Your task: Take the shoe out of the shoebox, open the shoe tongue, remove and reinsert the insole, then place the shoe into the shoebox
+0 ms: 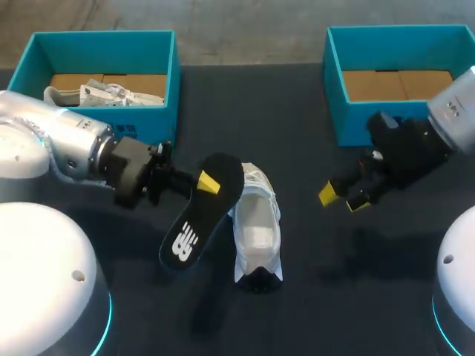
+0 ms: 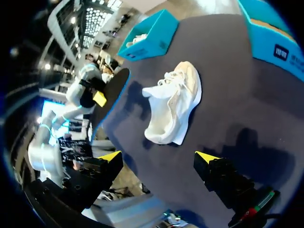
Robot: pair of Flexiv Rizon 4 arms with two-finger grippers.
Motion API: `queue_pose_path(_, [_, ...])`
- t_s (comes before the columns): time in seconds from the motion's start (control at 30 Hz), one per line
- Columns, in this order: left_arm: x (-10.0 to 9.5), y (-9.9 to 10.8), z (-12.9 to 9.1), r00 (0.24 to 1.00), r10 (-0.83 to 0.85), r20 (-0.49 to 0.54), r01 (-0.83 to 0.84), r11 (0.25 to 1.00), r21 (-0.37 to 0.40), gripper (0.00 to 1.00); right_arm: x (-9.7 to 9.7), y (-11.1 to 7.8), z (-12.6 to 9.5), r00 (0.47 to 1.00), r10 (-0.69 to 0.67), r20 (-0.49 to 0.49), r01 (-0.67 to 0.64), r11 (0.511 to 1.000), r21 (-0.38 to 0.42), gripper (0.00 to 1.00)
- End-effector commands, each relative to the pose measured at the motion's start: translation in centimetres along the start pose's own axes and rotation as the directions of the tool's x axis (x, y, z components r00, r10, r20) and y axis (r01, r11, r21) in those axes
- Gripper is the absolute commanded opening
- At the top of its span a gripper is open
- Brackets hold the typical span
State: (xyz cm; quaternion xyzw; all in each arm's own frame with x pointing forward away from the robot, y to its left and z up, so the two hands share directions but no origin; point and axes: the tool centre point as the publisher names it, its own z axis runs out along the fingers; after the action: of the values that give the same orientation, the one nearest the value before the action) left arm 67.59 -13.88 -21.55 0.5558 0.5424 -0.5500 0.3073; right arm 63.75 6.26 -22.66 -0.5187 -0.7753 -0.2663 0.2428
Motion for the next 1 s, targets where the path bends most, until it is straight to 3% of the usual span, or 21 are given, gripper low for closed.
queue_pose_path(0.03, [0.4,-1.9,0.3,0.999,-0.053,-0.011,0.053,0.998,0.018,0.00,0.3,-1.1,0.3,0.995,-0.092,0.032,0.092,0.996,0.016,1.00])
queue_pose_path(0.17, [1.1,-3.2,1.3,0.989,-0.146,-0.029,0.148,0.986,0.081,0.00,0.3,-1.1,0.3,0.995,-0.092,0.032,0.092,0.996,0.016,1.00])
queue_pose_path(0.57, [1.1,-3.2,1.3,0.989,-0.146,-0.029,0.148,0.986,0.081,0.00,0.3,-1.1,0.3,0.995,-0.092,0.032,0.092,0.996,0.016,1.00])
queue_pose_path(0.7, [1.3,-3.3,2.6,0.976,-0.217,-0.002,0.216,0.969,0.118,0.00,1.3,-0.1,0.5,0.957,-0.269,0.107,0.266,0.963,0.043,1.00])
queue_pose_path(1.0, [2.6,-4.5,3.2,0.898,-0.438,0.039,0.424,0.886,0.187,0.00,-0.2,-2.7,2.6,0.872,-0.483,0.080,0.477,0.875,0.086,1.00])
